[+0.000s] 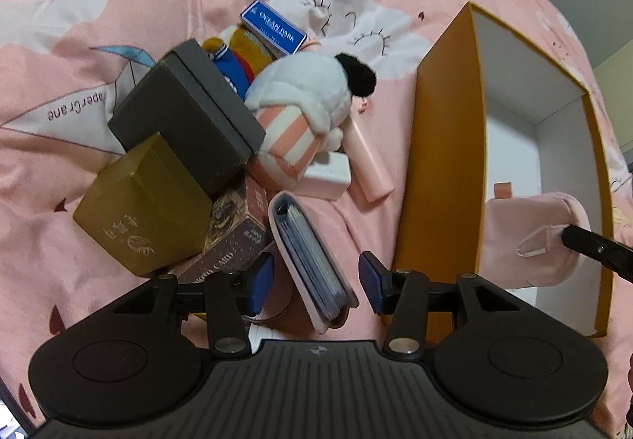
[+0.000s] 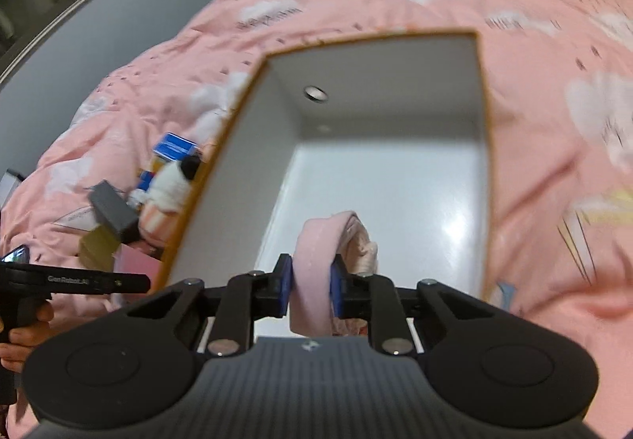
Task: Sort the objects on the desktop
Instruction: 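Grasp the grey card wallet with the left gripper while the right gripper holds the pouch over the box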
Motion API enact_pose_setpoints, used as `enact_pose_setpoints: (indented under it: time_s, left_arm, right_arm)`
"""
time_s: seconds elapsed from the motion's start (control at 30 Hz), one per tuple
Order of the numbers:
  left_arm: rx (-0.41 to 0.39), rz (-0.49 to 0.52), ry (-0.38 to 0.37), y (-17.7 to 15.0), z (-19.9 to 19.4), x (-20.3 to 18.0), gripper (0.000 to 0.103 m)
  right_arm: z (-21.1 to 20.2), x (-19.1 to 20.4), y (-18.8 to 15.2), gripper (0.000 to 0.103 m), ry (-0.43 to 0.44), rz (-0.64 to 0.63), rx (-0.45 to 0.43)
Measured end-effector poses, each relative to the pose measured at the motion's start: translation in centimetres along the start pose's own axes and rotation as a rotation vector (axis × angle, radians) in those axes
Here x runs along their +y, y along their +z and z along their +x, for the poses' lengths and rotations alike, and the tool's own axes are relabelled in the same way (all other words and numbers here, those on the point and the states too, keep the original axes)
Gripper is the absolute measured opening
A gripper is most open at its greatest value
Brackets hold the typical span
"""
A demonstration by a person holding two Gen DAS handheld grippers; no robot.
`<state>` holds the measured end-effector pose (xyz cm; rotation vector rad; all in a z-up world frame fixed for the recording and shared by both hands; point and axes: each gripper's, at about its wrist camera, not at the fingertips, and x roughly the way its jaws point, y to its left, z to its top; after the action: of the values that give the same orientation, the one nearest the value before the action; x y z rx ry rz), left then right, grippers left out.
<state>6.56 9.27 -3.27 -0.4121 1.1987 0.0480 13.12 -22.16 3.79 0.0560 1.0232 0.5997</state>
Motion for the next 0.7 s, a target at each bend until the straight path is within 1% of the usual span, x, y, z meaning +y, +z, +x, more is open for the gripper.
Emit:
enact_pose_setpoints:
  time_s: [0.03, 0.07, 0.1, 0.13, 0.17, 0.23, 0.33, 0.47, 0.6, 0.7]
  left_arm:
    - [0.005, -0.004, 0.006, 0.0, 0.2, 0.1, 0.047]
    - [0.01, -0.012, 0.006, 0.0, 0.4, 0.1, 0.045]
    - [0.013, -0.022, -0.004, 0.0, 0.5, 0.2, 0.043]
    - [0.012, -0.024, -0.007, 0.1, 0.5, 0.2, 0.039]
    - [0.009, -0.02, -0.005, 0.1, 0.5, 0.1, 0.037]
    - [-0.009, -0.009, 0.013, -0.1, 0.2, -0.2, 0.033]
    - [-0.057, 0.019, 0.041, -0.4, -0.9, -0.6, 0.021]
    - [-0.113, 0.034, 0.011, -0.8, -2.8, -1.1, 0.02]
    - [-0.195, 0.097, 0.037, -1.2, -4.9, -2.7, 0.02]
    - [-0.236, 0.118, 0.009, -1.2, -6.4, -3.7, 0.019]
  right_arm:
    - [-0.1, -0.4, -0.2, 0.022, 0.02, 0.021, -0.001]
    - [-0.1, -0.7, -0.4, 0.023, 0.03, 0.036, -0.002]
    - [-0.1, -0.8, -0.5, 0.027, 0.029, 0.038, -0.005]
    - [0.0, -0.7, -0.7, 0.029, 0.021, 0.035, -0.005]
    - [0.2, -0.6, -0.8, 0.03, 0.011, 0.031, -0.002]
    - [0.6, -0.5, -1.2, 0.027, 0.0, 0.022, 0.001]
    - [0.3, -0.1, -1.4, 0.024, -0.012, 0.003, -0.025]
    - [-1.0, -0.3, -1.2, 0.024, -0.028, 0.005, -0.051]
    - [-2.6, -0.3, -1.1, 0.024, -0.051, -0.005, -0.088]
    - [-3.8, -0.4, -1.4, 0.024, -0.055, -0.005, -0.108]
